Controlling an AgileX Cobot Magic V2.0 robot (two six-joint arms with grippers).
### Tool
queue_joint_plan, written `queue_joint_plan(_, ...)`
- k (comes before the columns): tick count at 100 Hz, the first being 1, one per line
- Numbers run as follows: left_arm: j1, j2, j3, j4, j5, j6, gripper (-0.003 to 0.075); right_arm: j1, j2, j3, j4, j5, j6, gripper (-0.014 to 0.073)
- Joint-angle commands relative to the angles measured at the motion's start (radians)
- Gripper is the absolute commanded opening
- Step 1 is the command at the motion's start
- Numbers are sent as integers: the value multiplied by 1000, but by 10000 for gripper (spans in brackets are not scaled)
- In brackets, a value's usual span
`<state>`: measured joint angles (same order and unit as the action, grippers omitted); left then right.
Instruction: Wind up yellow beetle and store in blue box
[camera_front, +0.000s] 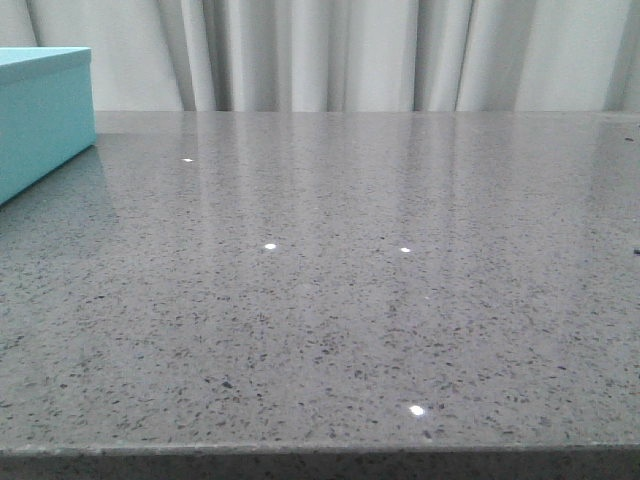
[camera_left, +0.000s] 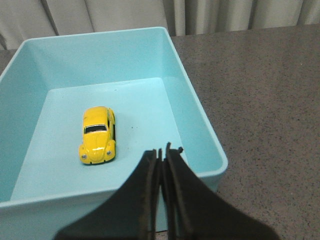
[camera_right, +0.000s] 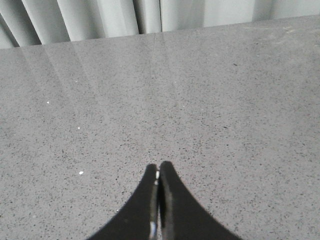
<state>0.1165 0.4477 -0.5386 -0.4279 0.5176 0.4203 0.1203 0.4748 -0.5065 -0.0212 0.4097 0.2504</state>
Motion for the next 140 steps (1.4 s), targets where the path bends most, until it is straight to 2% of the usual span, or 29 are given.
queue_joint_plan(1,-9,-30,20,-34,-107,4,-19,-1,-11,10,-16,-132,-7,-115)
queue_joint_plan(22,-25,-118,122,-34,-156,20,-19,-1,-29,82,-16,-208,-7,-115)
queue_joint_plan(37,-47,-130,159,-34,-167,22,-19,-1,-30,88,-16,-194,-7,-115)
queue_joint_plan(128,-47,-157,163,-34,-161,22,-19,-1,-30,88,-16,-191,-7,-115)
queue_joint_plan(140,-47,-194,192,-16,-205,20,-19,-1,-30,88,-16,-191,-7,-115)
